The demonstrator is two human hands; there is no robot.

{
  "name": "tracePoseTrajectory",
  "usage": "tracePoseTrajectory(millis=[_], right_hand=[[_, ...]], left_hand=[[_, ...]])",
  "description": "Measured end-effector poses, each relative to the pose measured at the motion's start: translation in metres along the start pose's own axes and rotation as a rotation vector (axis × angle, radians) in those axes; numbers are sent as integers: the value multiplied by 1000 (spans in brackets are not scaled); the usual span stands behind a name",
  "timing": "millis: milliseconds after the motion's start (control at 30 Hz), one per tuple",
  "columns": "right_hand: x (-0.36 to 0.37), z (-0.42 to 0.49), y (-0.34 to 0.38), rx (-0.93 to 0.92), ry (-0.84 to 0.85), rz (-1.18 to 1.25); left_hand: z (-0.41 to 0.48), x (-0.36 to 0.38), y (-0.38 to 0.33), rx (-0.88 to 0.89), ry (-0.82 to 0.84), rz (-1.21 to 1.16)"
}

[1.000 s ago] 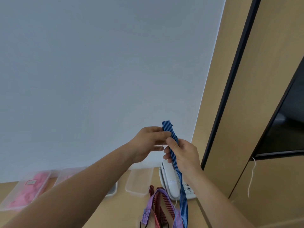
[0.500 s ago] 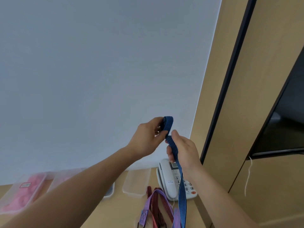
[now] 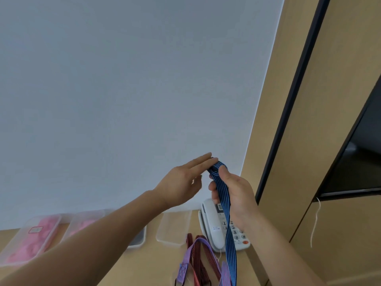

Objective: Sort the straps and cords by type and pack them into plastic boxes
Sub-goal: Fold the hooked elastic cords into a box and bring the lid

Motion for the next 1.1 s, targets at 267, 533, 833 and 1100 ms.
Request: tracePoseTrajectory(millis=[267,533,833,1100], right_hand=[[10,0,9,-114,9,-193],[1,2,-6,19,18,-223],[1,-1,2,41,-39,-167],[3,-6,-7,118,-24,-148]], left_hand=[[-5,34,23,-752,210,-1053],[17,3,47,-693,15,-881],[14,1,23,-375,-5,-240],[8,-1,-31,160,-1,241]])
Point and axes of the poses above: each hand's wrist, its own z-axis towards the middle knuckle, its own x-axis out of the palm, y = z × x, the point moved 10 cm from there along z, towards the middle knuckle
